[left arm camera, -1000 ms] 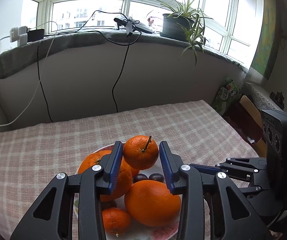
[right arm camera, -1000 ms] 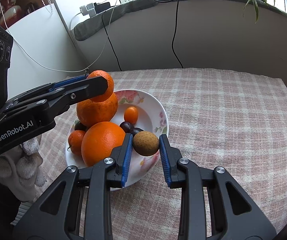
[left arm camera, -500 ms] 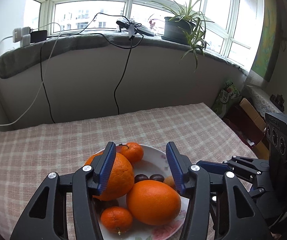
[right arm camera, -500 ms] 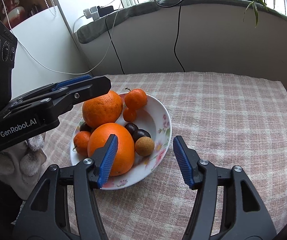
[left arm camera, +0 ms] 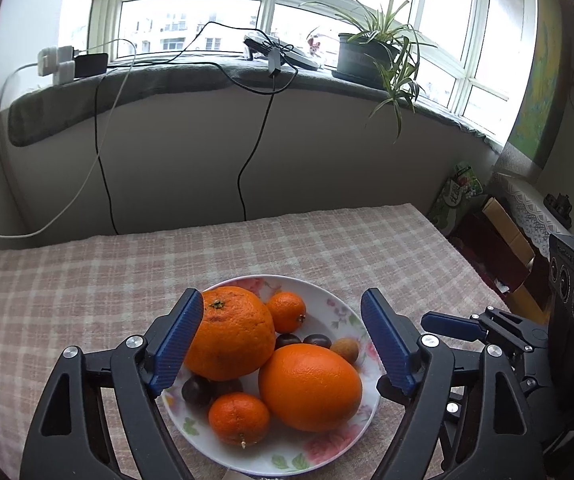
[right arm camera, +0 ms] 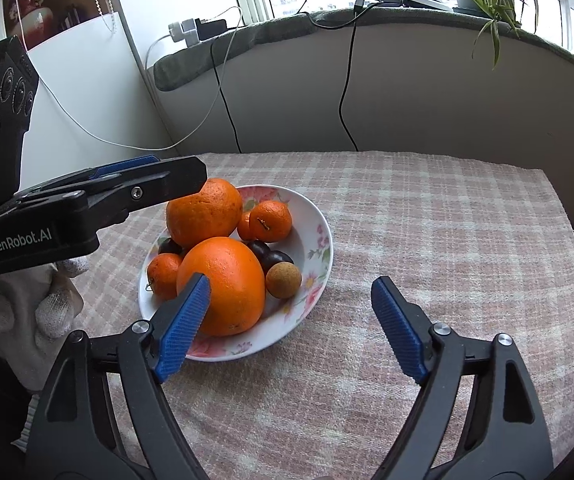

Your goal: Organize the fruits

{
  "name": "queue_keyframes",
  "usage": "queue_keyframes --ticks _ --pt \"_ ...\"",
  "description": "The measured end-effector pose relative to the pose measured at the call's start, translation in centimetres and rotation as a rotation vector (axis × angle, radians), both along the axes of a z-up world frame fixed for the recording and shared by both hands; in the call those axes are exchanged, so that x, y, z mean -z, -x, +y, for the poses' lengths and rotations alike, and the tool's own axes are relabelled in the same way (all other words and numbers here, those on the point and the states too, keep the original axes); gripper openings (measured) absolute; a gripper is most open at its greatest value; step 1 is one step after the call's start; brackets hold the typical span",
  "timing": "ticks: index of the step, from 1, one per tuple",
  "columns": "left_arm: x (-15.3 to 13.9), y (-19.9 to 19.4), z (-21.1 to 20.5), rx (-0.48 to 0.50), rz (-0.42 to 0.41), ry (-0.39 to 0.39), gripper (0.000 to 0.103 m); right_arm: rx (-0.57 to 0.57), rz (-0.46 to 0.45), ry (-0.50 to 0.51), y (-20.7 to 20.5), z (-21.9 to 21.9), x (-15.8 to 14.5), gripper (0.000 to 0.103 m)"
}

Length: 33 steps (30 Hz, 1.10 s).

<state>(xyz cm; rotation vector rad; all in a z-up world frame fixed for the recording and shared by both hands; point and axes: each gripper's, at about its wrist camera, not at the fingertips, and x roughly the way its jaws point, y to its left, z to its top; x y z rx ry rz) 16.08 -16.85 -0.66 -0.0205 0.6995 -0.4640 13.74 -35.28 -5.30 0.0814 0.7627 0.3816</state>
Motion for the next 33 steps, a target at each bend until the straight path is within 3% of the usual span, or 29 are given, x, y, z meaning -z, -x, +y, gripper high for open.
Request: queue_keyframes --ticks 12,33 --pt "0.0 2.0 1.7 -0.044 0.003 0.004 0.081 0.059 -0.024 -0.001 1.6 -0.6 -0.4 0.085" --pt "-0.9 7.7 4.1 -0.114 -0.061 -0.016 0.082 0.171 -0.082 -0.030 5.4 -1.9 -2.1 0.090"
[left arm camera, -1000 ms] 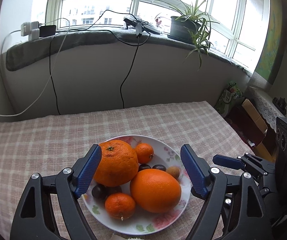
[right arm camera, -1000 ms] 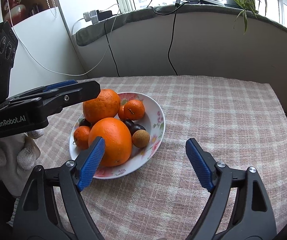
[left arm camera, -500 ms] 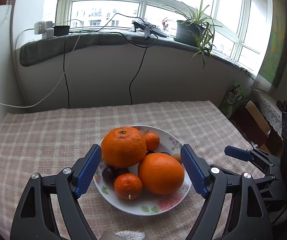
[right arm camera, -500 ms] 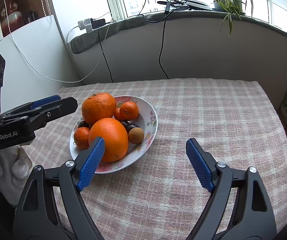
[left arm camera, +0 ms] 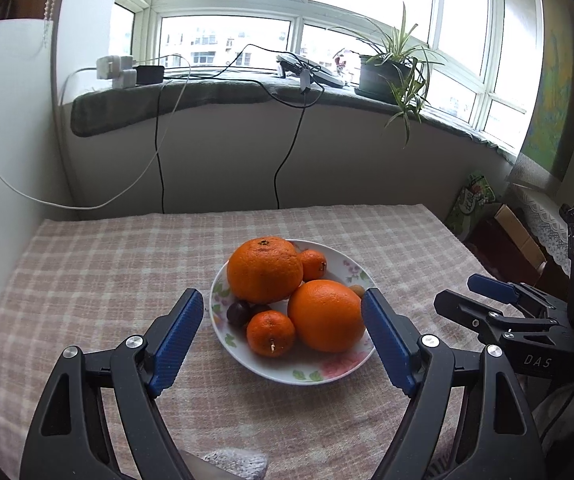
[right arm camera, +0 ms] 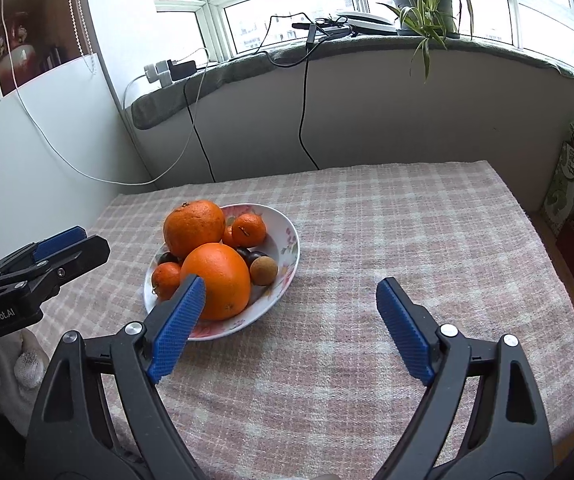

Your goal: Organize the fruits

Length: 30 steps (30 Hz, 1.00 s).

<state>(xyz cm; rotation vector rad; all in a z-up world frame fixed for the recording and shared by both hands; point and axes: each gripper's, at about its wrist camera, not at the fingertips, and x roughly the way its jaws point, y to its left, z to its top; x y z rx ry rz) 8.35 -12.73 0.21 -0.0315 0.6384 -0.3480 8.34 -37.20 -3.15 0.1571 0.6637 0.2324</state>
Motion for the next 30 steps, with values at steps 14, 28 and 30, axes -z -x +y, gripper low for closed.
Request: queue_keyframes --ticks 14,28,30 --pt "0.4 1.7 2.0 -0.048 0.007 0.000 0.085 0.015 -0.018 -0.008 1.5 0.2 -0.8 0.090" --pt "0.0 2.2 2.5 -0.064 -0.010 0.006 0.085 0.007 -0.014 -0.008 1.5 0.6 -0.8 0.090" --pt "0.0 2.2 2.5 -0.064 -0.012 0.005 0.085 0.007 -0.013 -0.007 1.5 0.7 -0.7 0.090"
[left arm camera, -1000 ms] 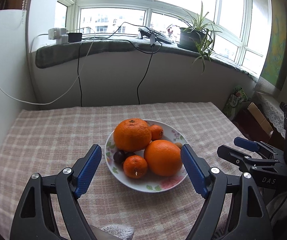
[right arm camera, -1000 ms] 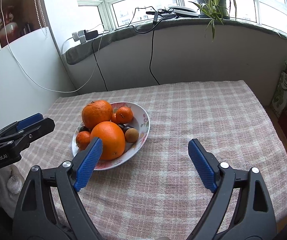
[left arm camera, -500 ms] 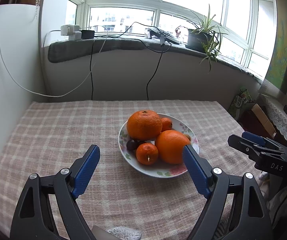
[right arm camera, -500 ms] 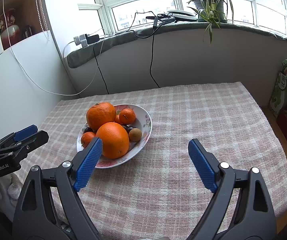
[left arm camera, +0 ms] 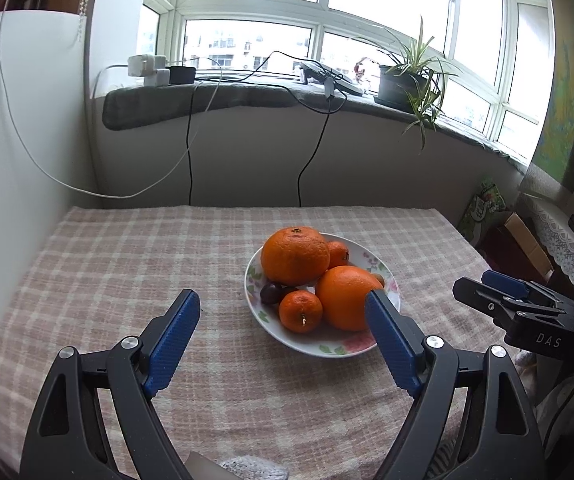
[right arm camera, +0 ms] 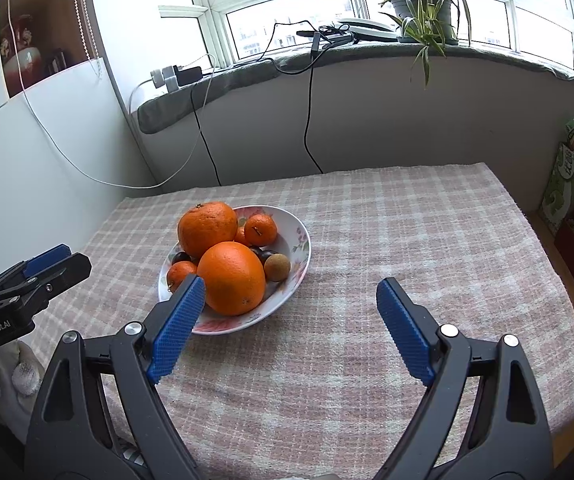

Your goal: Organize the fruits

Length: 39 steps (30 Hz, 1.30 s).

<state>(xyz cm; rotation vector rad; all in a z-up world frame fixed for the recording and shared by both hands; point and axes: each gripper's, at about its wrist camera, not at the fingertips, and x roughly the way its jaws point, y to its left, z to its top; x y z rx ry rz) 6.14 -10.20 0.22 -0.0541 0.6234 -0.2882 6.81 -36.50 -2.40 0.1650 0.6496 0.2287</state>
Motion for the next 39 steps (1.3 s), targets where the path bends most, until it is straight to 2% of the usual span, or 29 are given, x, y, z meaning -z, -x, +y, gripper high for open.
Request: queue_keyframes --ticks 39 --pt "0.31 -0.24 -0.02 -0.004 0.011 -0.003 0.085 -0.009 0.016 0.011 -0.49 0.16 0.55 0.090"
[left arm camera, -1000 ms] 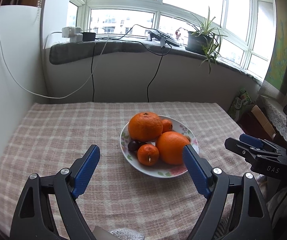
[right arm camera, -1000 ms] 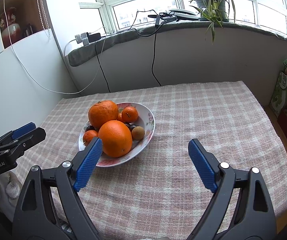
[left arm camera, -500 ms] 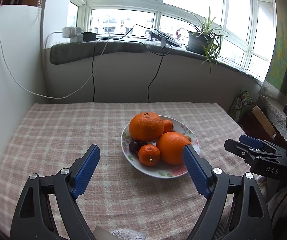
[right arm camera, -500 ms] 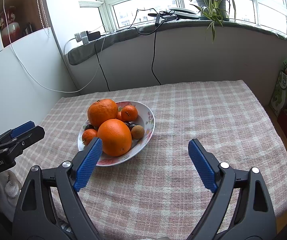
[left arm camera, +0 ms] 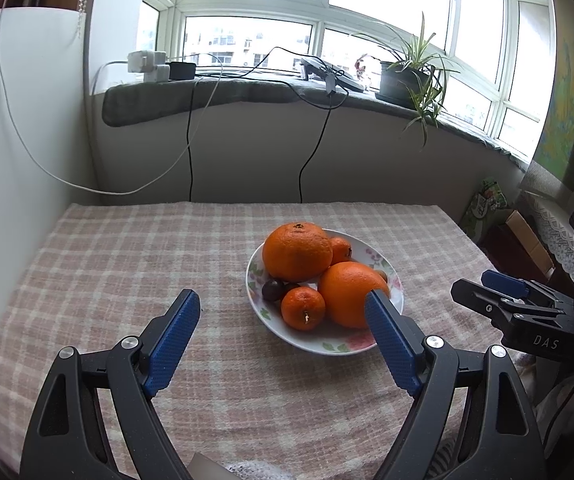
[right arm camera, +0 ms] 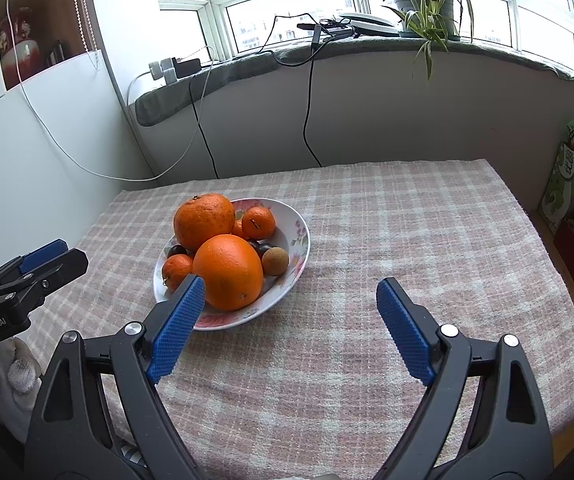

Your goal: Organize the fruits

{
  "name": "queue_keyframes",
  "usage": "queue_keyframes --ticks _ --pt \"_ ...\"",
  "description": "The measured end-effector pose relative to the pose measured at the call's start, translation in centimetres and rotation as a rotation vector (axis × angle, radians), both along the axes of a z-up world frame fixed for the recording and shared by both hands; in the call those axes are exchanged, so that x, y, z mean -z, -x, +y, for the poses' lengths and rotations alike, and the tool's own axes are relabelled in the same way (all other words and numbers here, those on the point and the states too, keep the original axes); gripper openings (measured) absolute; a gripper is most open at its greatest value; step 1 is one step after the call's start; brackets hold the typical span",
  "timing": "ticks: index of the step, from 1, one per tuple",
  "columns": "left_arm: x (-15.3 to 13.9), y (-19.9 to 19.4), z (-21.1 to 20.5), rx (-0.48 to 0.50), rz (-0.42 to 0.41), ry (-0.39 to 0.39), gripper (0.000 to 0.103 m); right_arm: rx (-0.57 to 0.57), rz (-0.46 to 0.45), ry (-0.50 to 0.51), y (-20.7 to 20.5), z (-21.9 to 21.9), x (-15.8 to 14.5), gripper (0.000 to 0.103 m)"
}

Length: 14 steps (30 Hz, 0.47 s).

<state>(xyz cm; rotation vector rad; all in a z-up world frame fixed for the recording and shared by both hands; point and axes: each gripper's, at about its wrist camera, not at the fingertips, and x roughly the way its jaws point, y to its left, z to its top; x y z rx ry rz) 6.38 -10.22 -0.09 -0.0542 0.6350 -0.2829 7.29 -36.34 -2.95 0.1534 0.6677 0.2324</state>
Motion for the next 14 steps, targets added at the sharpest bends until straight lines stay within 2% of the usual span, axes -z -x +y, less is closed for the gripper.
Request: queue_keyframes --ticks 14 --pt "0.11 -0.17 0.21 -0.002 -0.005 0.009 0.085 -0.002 0.010 0.004 -0.32 -0.20 0.24 0.090"
